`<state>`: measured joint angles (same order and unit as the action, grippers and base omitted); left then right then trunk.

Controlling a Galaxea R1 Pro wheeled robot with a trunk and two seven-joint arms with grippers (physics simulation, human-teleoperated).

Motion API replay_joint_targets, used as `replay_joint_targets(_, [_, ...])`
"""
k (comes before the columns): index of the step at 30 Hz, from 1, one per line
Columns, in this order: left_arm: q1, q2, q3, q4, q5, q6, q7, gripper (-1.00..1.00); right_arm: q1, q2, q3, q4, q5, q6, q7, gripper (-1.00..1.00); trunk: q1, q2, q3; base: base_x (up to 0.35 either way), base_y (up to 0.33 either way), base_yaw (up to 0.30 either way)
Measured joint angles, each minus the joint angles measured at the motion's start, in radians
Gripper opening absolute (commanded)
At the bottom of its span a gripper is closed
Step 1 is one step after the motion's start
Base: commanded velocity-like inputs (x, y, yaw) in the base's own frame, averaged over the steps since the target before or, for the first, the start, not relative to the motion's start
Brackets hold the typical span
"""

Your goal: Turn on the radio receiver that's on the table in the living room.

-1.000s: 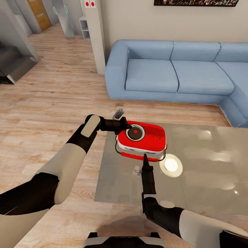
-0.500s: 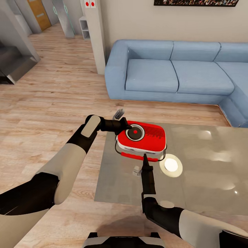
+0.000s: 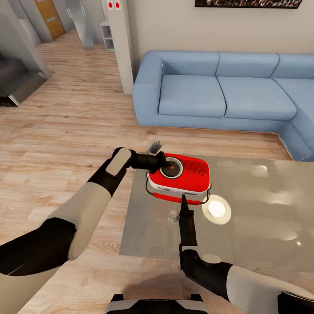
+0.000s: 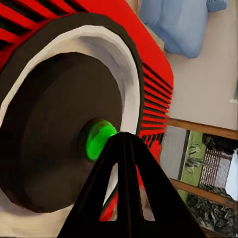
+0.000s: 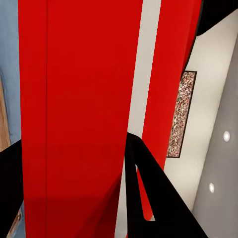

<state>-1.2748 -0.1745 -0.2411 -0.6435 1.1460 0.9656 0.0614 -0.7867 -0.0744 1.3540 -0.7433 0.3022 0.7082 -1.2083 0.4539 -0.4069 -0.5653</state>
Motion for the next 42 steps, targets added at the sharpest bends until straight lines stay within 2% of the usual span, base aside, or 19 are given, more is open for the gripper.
replay_joint_targets(4, [0.0, 0.0, -0.071, 0.001, 0.062, -0.029, 0.0, -1.0, 0.0, 0.001, 0.0, 0.0, 0.0, 0.0, 0.0, -1.0, 0.0, 0.0, 0.0, 0.0, 0.0, 0.0])
replay_joint_targets(9, [0.0, 0.0, -0.124, 0.001, 0.101, -0.043, 0.0, -1.0, 0.0, 0.001, 0.0, 0.0, 0.0, 0.001, 0.0, -1.0, 0.0, 0.0, 0.0, 0.0, 0.0, 0.0])
replay_joint_targets(22, [0.0, 0.0, -0.135, -0.009, 0.111, -0.047, 0.0, -1.0, 0.0, -0.003, -0.001, 0.0, 0.0, 0.001, 0.0, -1.0, 0.0, 0.0, 0.0, 0.0, 0.0, 0.0])
replay_joint_targets(25, [0.0, 0.0, -0.137, -0.036, 0.111, -0.046, 0.0, -1.0, 0.0, -0.005, -0.002, 0.0, 0.0, 0.001, 0.0, -1.0, 0.0, 0.0, 0.0, 0.0, 0.0, 0.0])
replay_joint_targets(28, [0.0, 0.0, -0.138, -0.118, 0.113, -0.046, -0.001, -1.0, 0.0, -0.007, -0.003, 0.0, 0.0, 0.001, 0.0, -1.0, 0.0, 0.0, 0.0, 0.0, 0.0, 0.0])
replay_joint_targets(31, [0.0, 0.0, -0.14, -0.247, 0.133, -0.045, -0.001, -1.0, 0.0, -0.008, -0.004, 0.0, -0.001, 0.0, 0.0, -1.0, 0.0, 0.0, 0.0, 0.0, 0.0, 0.0])
replay_joint_targets(33, [0.0, 0.0, -0.143, -0.331, 0.176, -0.044, 0.0, -1.0, 0.0, -0.009, -0.005, 0.0, -0.002, 0.0, 0.0, -1.0, 0.0, 0.0, 0.0, 0.0, 0.0, 0.0])
replay_joint_targets(37, [0.0, 0.0, -0.147, -0.388, 0.223, -0.043, 0.026, -1.0, 0.0, -0.01, -0.006, 0.0, -0.002, 0.001, 0.001, -1.0, 0.0, 0.0, 0.0, 0.0, 0.0, 0.0])
replay_joint_targets(42, [0.0, 0.0, -0.147, -0.399, 0.238, -0.043, 0.07, -1.0, 0.0, -0.009, -0.005, 0.0, -0.004, 0.003, 0.001, -1.0, 0.0, 0.0, 0.0, 0.0, 0.0, 0.0])
